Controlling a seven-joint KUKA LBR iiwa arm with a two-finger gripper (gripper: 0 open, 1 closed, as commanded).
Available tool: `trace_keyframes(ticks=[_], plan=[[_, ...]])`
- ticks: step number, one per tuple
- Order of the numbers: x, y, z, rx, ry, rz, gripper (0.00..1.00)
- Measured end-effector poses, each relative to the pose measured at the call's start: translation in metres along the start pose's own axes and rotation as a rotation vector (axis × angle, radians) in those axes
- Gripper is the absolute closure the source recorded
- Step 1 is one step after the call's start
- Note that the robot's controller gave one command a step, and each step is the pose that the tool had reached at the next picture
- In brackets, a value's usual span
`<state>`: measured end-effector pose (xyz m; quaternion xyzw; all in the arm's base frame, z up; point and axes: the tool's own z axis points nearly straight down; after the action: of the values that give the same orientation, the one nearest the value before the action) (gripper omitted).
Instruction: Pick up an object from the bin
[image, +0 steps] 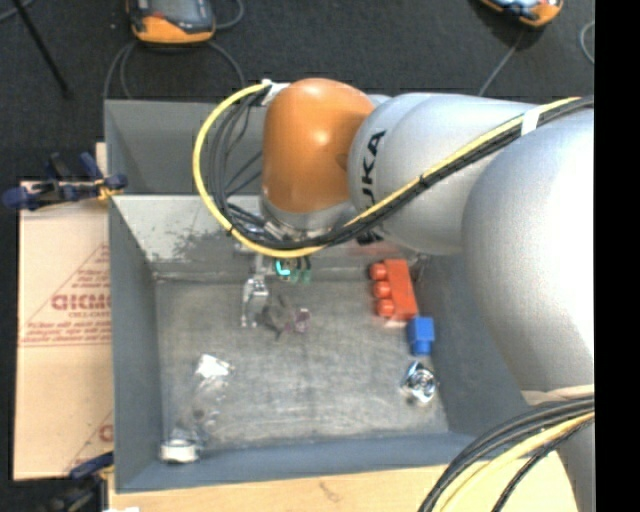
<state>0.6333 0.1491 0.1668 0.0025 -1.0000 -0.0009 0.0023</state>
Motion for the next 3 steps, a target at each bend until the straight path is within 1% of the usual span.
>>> trace_keyframes(ticks=[1, 2, 3], plan=[[0.008, -0.053, 0.088, 0.006, -0.001, -0.081, 0.00], [0.019, -0.082, 0.090, -0.002, -0.023, -0.123, 0.00], [0.017, -0.081, 0.089, -0.003, -0.029, -0.121, 1.00]])
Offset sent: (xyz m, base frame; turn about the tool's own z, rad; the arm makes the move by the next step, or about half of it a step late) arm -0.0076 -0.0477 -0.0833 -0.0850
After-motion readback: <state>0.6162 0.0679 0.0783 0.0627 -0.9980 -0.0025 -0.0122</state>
